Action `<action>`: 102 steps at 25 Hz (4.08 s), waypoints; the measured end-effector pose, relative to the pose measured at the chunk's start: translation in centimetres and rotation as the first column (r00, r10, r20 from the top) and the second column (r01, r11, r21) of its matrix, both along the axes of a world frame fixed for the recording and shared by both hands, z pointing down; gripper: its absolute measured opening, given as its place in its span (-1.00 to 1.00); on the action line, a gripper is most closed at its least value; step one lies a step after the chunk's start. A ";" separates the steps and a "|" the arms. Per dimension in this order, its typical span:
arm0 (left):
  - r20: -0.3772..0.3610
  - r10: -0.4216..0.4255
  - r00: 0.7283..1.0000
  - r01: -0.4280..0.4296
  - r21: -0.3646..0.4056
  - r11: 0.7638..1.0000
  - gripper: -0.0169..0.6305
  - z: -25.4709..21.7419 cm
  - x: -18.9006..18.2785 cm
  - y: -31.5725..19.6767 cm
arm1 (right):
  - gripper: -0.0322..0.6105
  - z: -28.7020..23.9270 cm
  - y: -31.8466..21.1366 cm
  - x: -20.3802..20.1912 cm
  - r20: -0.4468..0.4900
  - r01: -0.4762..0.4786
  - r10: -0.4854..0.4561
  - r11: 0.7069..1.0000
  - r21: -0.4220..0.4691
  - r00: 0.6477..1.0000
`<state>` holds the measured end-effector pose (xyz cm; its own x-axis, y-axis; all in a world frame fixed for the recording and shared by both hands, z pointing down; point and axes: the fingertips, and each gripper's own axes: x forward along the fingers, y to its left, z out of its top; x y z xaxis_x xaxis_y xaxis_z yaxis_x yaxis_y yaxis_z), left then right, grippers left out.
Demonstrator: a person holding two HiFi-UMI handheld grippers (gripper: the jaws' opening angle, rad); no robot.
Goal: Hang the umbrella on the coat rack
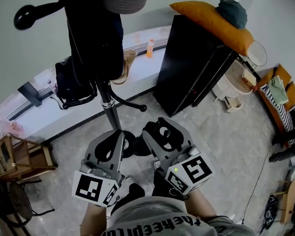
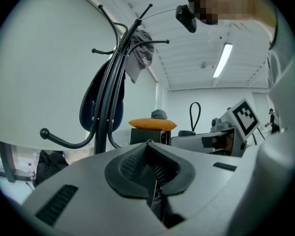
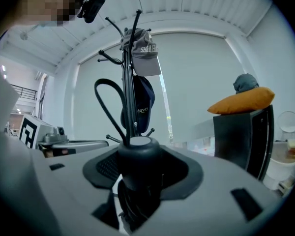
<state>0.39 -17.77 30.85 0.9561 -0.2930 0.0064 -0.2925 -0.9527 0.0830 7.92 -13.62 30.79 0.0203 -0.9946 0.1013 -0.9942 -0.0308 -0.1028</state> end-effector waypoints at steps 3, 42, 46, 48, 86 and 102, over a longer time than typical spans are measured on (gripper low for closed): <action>0.005 -0.030 1.000 0.030 -0.003 1.000 -0.90 0.1 0.4 -0.3 | -0.22 0.0 -0.7 0.1 0.003 0.043 -0.043 0.999 0.000 0.999; 0.043 -0.590 0.806 0.591 -0.046 0.805 -0.90 1.9 3.4 1.9 | -0.23 3.3 -4.8 3.9 -0.033 0.574 -0.580 0.812 -0.108 0.814; 0.055 -0.629 0.775 0.631 -0.053 0.774 -0.90 2.4 3.1 2.5 | -0.23 4.2 -5.2 3.8 -0.037 0.586 -0.595 0.799 -0.133 0.803; 0.060 -0.646 0.761 0.649 -0.051 0.759 -0.90 2.5 2.9 2.7 | -0.23 4.7 -5.3 3.7 -0.040 0.585 -0.596 0.797 -0.147 0.802; 0.095 -0.736 0.671 0.740 -0.015 0.673 -0.90 1.9 0.0 1.8 | -0.23 7.7 -10.8 1.9 -0.071 0.527 -0.559 0.812 -0.252 0.826; 0.048 -0.737 0.674 0.738 -0.007 0.675 -0.90 0.9 0.0 1.6 | -0.23 7.8 -11.7 1.1 -0.107 0.509 -0.554 0.813 -0.283 0.826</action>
